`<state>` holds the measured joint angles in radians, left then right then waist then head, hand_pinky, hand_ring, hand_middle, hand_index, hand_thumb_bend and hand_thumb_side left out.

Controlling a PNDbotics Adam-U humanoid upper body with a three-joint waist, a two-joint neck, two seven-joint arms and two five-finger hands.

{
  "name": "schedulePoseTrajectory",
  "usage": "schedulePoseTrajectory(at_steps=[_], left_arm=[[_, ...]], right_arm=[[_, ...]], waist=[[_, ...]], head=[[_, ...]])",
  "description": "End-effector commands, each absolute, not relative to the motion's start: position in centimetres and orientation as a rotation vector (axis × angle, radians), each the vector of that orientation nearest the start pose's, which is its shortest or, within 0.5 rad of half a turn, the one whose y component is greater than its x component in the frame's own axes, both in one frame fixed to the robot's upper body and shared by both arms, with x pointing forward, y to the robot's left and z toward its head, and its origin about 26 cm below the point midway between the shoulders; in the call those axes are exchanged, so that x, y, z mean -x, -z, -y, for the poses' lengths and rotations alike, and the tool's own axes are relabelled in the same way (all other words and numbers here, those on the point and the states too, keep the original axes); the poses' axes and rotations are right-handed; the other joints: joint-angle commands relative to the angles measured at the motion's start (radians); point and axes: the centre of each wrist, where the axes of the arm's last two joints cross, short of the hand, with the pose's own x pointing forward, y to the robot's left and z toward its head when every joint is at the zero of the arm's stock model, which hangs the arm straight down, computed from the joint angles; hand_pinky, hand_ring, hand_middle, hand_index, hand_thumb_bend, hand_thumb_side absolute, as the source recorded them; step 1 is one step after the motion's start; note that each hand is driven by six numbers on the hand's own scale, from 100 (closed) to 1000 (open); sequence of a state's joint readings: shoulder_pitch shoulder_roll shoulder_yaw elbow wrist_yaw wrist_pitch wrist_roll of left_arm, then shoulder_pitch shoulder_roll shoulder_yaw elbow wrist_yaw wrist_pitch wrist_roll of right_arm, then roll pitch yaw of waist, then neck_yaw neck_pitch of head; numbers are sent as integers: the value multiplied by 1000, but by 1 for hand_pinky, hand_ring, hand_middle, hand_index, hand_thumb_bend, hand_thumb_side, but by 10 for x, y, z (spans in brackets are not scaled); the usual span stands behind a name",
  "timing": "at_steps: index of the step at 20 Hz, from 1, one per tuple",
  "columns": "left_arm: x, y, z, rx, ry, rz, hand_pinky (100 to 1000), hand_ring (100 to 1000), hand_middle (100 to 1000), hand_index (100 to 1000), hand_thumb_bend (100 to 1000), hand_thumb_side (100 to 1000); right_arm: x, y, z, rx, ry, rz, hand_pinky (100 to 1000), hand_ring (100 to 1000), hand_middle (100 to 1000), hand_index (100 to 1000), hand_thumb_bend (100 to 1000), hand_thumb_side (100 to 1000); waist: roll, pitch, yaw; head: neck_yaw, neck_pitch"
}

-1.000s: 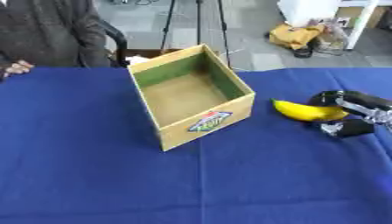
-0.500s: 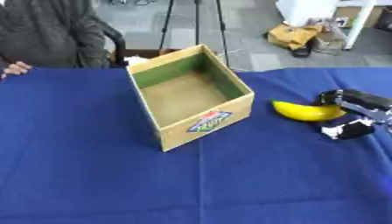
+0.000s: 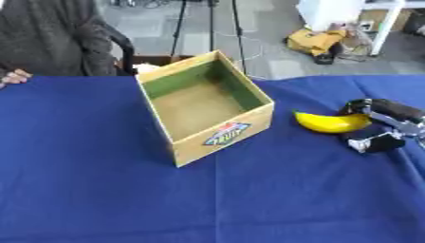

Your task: Pick up objects on the table and place them in the box.

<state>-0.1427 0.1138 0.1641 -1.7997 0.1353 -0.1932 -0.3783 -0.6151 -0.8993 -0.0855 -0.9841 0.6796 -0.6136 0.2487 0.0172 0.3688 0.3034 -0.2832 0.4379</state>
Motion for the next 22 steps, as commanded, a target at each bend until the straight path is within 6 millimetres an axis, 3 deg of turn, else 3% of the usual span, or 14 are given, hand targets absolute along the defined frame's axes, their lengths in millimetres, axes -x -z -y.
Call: schedulePoseTrajectory(at_steps=[1,5,6,12,21,22], left_arm=[[-300,-102,-295,144,341,2135,550,628,521,708,247,1000],[-300,-102,-295,144,341,2134,550,628,521,708,247,1000],[-300,-102,-295,144,342,2133,551,631,521,708,251,1000],[-300,-102,-298,144,340,2121,550,632,520,708,256,1000],[-301,-105,-299,151,350,2111,549,634,520,707,263,1000],[-301,-105,-299,153,353,2110,548,634,519,707,263,1000]], right_arm=[[-370,-235,514,1087,-1420,1508,742,744,728,777,100,289],[-370,-237,513,1076,-1413,1515,742,744,728,777,100,289],[-370,-240,512,1079,-1415,1527,741,744,728,778,100,241],[-370,-251,508,1078,-1405,1587,740,743,727,779,100,177],[-377,-276,487,1057,-1432,1716,741,744,726,781,100,150],[-379,-279,483,1052,-1440,1733,739,743,725,780,100,194]], waist=[[0,-27,-6],[0,-29,-8],[-2,-36,-12],[-10,-60,-26],[-29,-82,-26],[-31,-84,-23]], head=[[1,-5],[1,-4],[1,-5],[5,-5],[8,-8],[8,-8]])
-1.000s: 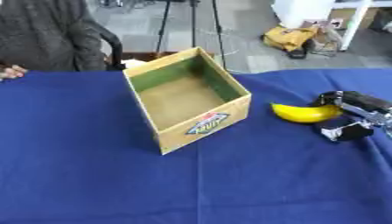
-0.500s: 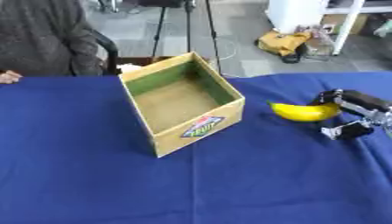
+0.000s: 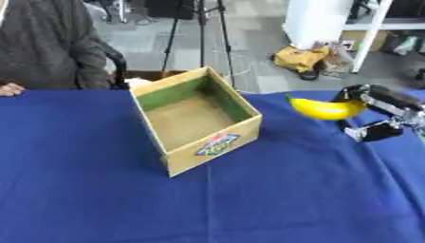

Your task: Pick up objects on the table and place them in the box.

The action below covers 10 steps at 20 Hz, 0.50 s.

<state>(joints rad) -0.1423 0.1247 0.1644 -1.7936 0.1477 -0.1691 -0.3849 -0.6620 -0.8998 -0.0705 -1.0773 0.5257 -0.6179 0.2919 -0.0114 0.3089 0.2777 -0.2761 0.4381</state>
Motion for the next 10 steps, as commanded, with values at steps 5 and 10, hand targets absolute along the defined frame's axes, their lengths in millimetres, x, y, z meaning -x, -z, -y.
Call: schedulePoseTrajectory(at_steps=[5,10], left_arm=[[-302,-106,-297,171,367,2109,548,634,519,707,265,1000],[-304,-109,-292,208,388,2109,547,635,518,707,267,1000]], right_arm=[[-389,-289,463,1004,-1484,1784,742,747,726,784,100,147],[-399,-290,449,961,-1527,1795,742,750,727,784,100,149]], waist=[[-9,-33,25],[-12,-44,54]], head=[[-4,-17],[-17,-27]])
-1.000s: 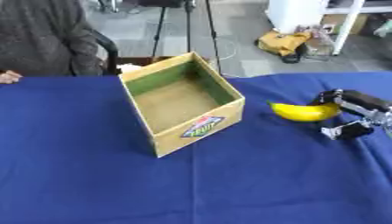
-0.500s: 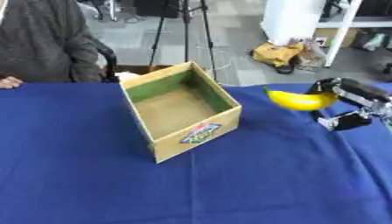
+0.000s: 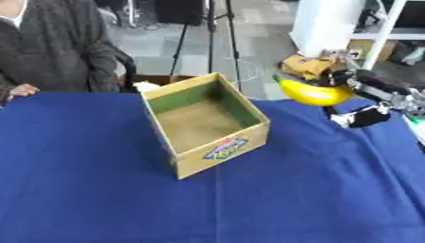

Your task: Pick up objects on the table and place them in the box.

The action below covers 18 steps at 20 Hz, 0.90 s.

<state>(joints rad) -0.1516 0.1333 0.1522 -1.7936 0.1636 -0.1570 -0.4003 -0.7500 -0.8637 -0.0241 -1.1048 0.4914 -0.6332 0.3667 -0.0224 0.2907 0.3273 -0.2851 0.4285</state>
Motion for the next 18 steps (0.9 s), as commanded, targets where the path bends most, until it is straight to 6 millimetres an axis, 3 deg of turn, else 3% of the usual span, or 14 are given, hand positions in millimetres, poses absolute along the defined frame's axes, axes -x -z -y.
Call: schedulePoseTrajectory(at_steps=[1,8,18], left_arm=[[-305,-109,-291,218,393,2109,547,635,518,707,267,1000],[-308,-111,-281,282,428,2110,546,635,517,706,268,1000],[-310,-111,-271,332,450,2109,545,635,516,705,270,1000]], right_arm=[[-401,-290,447,954,-1531,1796,742,751,726,784,100,150],[-411,-288,432,905,-1586,1797,745,764,728,785,100,161],[-429,-283,400,824,-1684,1811,738,760,721,778,100,184]], waist=[[-2,-27,11],[-2,-28,58],[-2,-7,98]], head=[[-11,-20],[-48,-44],[-114,-67]])
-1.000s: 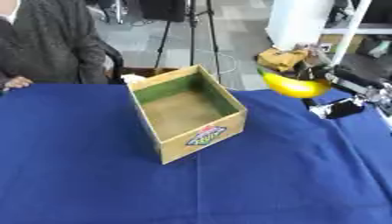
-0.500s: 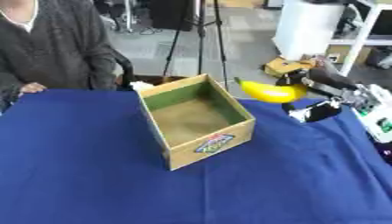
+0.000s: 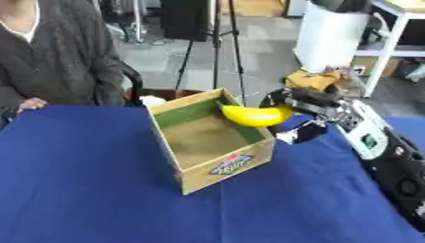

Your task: Pick up objects on the table and place them in the box.

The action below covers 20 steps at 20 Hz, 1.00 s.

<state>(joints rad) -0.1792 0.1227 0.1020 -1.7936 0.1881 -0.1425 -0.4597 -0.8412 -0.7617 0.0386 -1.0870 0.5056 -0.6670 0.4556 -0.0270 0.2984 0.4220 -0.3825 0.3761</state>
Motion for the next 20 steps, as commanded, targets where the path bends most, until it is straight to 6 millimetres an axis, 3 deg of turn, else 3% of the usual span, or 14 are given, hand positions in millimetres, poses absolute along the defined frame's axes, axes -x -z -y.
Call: schedulePoseTrajectory(at_steps=[1,11,18,20], left_arm=[[-310,-111,-270,335,450,2109,545,635,516,705,269,1000],[-311,-110,-266,350,457,2105,545,635,515,704,271,1000],[-312,-110,-265,347,454,2106,545,635,514,704,272,1000],[-312,-110,-265,347,455,2106,545,635,514,704,272,1000]], right_arm=[[-431,-282,395,813,-1697,1815,738,760,721,778,100,187],[-442,-284,350,684,-1827,1941,720,748,712,763,100,204],[-444,-277,340,624,-1878,1947,727,756,755,781,100,200],[-445,-275,341,624,-1884,1926,743,773,814,820,100,322]], waist=[[4,-13,7],[2,-1,18],[-1,9,19],[-2,11,18]], head=[[-22,-16],[-53,-18],[-55,-23],[-54,-24]])
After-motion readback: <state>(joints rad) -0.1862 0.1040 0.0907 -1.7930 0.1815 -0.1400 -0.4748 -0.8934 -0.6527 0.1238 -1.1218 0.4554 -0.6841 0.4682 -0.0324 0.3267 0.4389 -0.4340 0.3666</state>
